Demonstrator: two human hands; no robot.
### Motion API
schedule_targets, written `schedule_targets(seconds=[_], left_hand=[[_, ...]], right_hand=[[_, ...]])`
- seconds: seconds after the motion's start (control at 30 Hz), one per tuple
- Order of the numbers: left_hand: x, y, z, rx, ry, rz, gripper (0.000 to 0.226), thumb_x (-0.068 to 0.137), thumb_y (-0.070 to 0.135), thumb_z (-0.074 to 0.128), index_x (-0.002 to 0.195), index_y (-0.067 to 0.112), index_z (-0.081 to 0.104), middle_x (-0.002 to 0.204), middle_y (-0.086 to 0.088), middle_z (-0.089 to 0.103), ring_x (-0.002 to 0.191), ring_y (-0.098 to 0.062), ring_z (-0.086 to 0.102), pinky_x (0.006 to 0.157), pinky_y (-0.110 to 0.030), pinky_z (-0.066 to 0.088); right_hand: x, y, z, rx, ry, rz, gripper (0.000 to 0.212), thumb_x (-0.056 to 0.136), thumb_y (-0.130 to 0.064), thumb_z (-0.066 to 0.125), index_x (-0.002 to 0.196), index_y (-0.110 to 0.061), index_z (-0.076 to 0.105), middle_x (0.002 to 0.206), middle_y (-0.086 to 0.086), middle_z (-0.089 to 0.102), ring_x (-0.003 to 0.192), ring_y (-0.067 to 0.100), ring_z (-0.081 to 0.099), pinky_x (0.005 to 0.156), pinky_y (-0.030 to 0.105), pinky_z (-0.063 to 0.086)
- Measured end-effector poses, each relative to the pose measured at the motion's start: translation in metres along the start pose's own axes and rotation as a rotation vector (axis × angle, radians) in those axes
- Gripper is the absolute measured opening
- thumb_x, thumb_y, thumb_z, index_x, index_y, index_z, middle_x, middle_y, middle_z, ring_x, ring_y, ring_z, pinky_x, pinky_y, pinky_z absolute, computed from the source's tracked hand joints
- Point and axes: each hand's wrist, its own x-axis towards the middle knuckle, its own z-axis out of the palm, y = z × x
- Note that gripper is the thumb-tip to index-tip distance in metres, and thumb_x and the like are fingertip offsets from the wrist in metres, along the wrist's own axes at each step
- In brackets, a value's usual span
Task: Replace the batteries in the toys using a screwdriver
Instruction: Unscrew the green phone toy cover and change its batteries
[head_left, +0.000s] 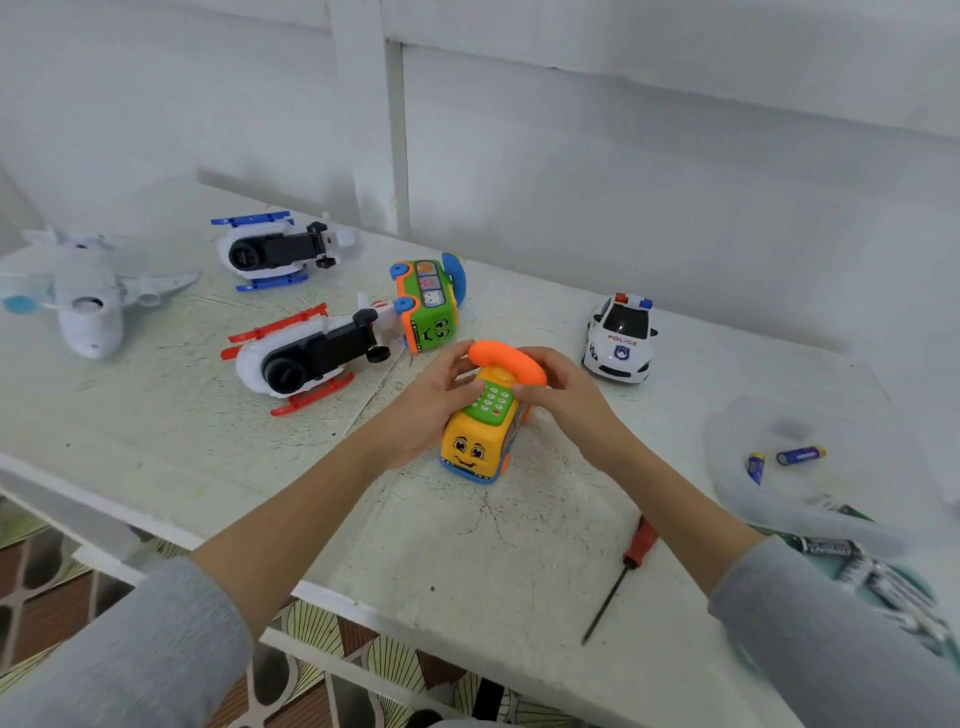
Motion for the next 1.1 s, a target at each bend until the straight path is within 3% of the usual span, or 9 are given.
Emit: schedule_targets(seconds=[0.2, 0.43, 0.53, 0.67, 0.73, 0.83, 1.0, 1.1], left_hand=[[-0.003, -0.002, 0.008, -0.01, 0.014, 0.003, 0.052, 0.099, 0.005, 0.043, 0.147, 0.016, 0.026, 0.141, -0.004, 0.043, 0.118, -0.02, 0.054, 0.086, -0.029, 0.055], [-0.003, 0.002, 0.004, 0.098, 0.087, -0.025, 0.057, 0.099, 0.018, 0.047, 0.15, 0.017, 0.021, 0.147, -0.003, 0.038, 0.13, -0.021, 0.045, 0.104, -0.038, 0.043], [-0.002, 0.019, -0.009, 0.337, 0.207, 0.075, 0.054, 0.098, 0.021, 0.051, 0.147, 0.016, 0.029, 0.141, 0.0, 0.045, 0.127, -0.013, 0.044, 0.101, -0.027, 0.038], [0.016, 0.053, -0.036, 0.478, 0.297, 0.204, 0.05, 0.093, 0.007, 0.059, 0.139, 0.014, 0.04, 0.13, 0.0, 0.051, 0.117, -0.009, 0.048, 0.087, -0.011, 0.043], [0.028, 0.069, -0.054, 0.634, 0.294, 0.233, 0.058, 0.089, 0.004, 0.064, 0.14, 0.013, 0.039, 0.129, 0.002, 0.048, 0.117, -0.007, 0.044, 0.086, -0.007, 0.039], [0.051, 0.085, -0.083, 0.881, 0.222, 0.195, 0.068, 0.085, 0.006, 0.069, 0.143, 0.013, 0.035, 0.141, -0.004, 0.043, 0.129, -0.013, 0.039, 0.098, -0.018, 0.03], [0.087, 0.098, -0.112, 1.051, 0.138, 0.058, 0.07, 0.087, 0.01, 0.067, 0.147, 0.012, 0.03, 0.149, -0.007, 0.034, 0.134, -0.019, 0.035, 0.1, -0.024, 0.031], [0.103, 0.099, -0.123, 1.061, 0.053, -0.037, 0.068, 0.09, 0.011, 0.063, 0.148, 0.011, 0.026, 0.152, -0.007, 0.031, 0.136, -0.02, 0.034, 0.098, -0.022, 0.032]], right_hand=[[-0.002, 0.001, -0.003, 0.0, -0.006, 0.012, 0.035, 0.084, -0.004, 0.06, 0.113, -0.022, 0.054, 0.116, 0.003, 0.057, 0.108, 0.02, 0.054, 0.09, 0.034, 0.049], [0.001, -0.002, -0.01, -0.028, -0.056, 0.004, 0.037, 0.086, -0.009, 0.061, 0.12, -0.02, 0.053, 0.12, -0.003, 0.056, 0.112, 0.013, 0.052, 0.09, 0.027, 0.045], [0.013, -0.013, -0.021, 0.008, 0.001, -0.008, 0.032, 0.09, -0.016, 0.056, 0.122, -0.016, 0.054, 0.124, -0.005, 0.056, 0.11, 0.008, 0.052, 0.091, 0.025, 0.041], [0.045, -0.032, -0.026, 0.007, 0.073, -0.039, 0.021, 0.089, -0.015, 0.058, 0.11, -0.02, 0.058, 0.117, -0.003, 0.06, 0.103, 0.011, 0.056, 0.09, 0.033, 0.045], [0.063, -0.038, -0.021, -0.071, 0.047, -0.07, 0.023, 0.088, -0.016, 0.06, 0.111, -0.02, 0.057, 0.119, -0.003, 0.059, 0.099, 0.01, 0.058, 0.085, 0.029, 0.047], [0.09, -0.041, -0.009, -0.245, 0.003, -0.106, 0.034, 0.086, -0.02, 0.064, 0.118, -0.019, 0.054, 0.123, -0.004, 0.055, 0.103, 0.014, 0.057, 0.075, 0.022, 0.046], [0.13, -0.04, 0.015, -0.501, -0.162, -0.164, 0.057, 0.081, -0.02, 0.07, 0.133, -0.02, 0.044, 0.131, 0.003, 0.042, 0.105, 0.014, 0.048, 0.08, 0.017, 0.039], [0.149, -0.035, 0.025, -0.557, -0.251, -0.205, 0.068, 0.077, -0.019, 0.074, 0.136, -0.024, 0.041, 0.122, 0.011, 0.038, 0.108, 0.018, 0.044, 0.09, 0.02, 0.039]])
